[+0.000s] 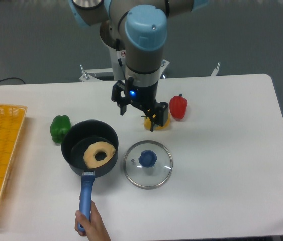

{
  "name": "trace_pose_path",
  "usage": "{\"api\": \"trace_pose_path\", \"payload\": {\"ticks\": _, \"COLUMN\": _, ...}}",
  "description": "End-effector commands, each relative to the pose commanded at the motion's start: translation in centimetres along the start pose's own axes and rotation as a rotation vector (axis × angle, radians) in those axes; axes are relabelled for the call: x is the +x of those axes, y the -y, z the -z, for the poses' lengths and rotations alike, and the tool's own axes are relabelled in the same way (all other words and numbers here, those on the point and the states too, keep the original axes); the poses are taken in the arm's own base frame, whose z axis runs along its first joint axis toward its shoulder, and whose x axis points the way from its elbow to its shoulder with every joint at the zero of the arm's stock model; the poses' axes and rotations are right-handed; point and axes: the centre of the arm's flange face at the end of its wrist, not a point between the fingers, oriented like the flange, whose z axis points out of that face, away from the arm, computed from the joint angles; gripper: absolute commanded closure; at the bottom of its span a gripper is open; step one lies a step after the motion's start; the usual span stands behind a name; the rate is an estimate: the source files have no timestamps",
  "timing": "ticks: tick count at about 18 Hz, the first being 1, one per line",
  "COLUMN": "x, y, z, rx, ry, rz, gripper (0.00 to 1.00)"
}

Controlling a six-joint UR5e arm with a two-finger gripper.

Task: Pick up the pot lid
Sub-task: 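Move the open gripper away from the yellow pepper, rising and sideways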

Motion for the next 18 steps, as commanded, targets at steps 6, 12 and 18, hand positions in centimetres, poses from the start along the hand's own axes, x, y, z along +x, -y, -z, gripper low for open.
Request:
{"api": "trace_pose_path", "payload": {"ticks": 6, "x": -3.4, "y": -3.3, "z": -0.6, "rx": -0.012, "ry": -0.004, "rz": 0.063, "gripper": 0.00}}
{"api": "trace_pose_path", "payload": {"ticks": 12, "x": -5.8, "y": -5.8, "z": -2.0, "rx": -0.054, "ry": 0.001, "rz": 0.112, "gripper": 0.00}}
{"api": "trace_pose_path", "payload": {"ticks": 18, "x": -8.9, "y": -8.3, "z": -3.2, "rx": -0.042, "ry": 0.035, "rz": 0.095, "gripper": 0.00}}
